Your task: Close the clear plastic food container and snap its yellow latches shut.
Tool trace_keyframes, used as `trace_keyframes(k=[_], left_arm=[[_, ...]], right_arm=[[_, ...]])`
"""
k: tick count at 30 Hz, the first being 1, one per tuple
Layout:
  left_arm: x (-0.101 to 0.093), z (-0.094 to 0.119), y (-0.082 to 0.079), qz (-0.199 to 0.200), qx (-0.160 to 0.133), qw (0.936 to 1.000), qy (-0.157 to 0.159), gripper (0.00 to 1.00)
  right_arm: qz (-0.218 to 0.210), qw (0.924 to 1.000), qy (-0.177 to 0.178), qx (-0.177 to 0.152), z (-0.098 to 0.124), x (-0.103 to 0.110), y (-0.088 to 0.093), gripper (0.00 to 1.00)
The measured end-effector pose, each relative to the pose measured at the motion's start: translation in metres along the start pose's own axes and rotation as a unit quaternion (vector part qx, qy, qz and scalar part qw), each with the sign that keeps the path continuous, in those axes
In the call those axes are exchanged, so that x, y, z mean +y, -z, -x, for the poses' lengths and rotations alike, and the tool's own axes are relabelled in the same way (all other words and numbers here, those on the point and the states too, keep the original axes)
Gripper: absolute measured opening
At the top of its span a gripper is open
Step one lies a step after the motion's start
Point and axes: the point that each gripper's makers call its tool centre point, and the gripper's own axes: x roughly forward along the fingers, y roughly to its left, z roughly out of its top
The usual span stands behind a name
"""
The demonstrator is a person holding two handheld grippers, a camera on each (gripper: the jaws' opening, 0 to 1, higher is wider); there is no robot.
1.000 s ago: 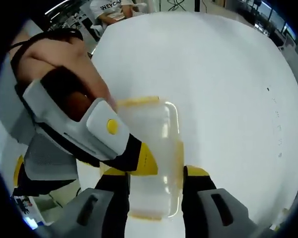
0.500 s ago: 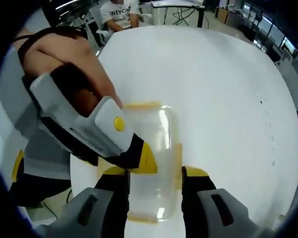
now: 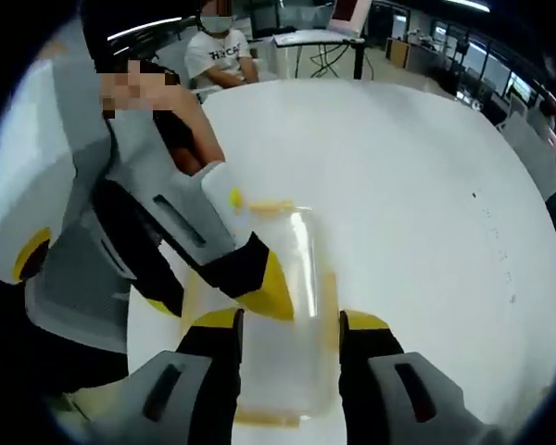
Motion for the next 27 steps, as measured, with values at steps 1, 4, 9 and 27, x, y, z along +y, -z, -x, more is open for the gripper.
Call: trace_keyframes(k=[1,4,9,27], left_arm=[[0.0,0.0,0.0,0.001,-0.001,1.0,0.001,0.49],[0.0,0.001,-0.001,0.014,-0.01,0.9998,0.005,0.49],[0.001,0.003,-0.004,0.04,-0.02,0.9989,0.015,0.49],[0.005,0.005,-0.01,0.122,-0.091,0.9883,-0.003,0.6]], right_arm=[[0.0,1.0,0.001,-0.003,0.0,0.0,0.0,0.39],[-0.014,0.9997,0.006,-0.02,0.0,0.0,-0.001,0.39],[-0.03,0.9982,0.017,-0.049,0.001,0.0,-0.002,0.39],[-0.062,0.9827,0.078,-0.156,0.007,0.009,-0.007,0.47]])
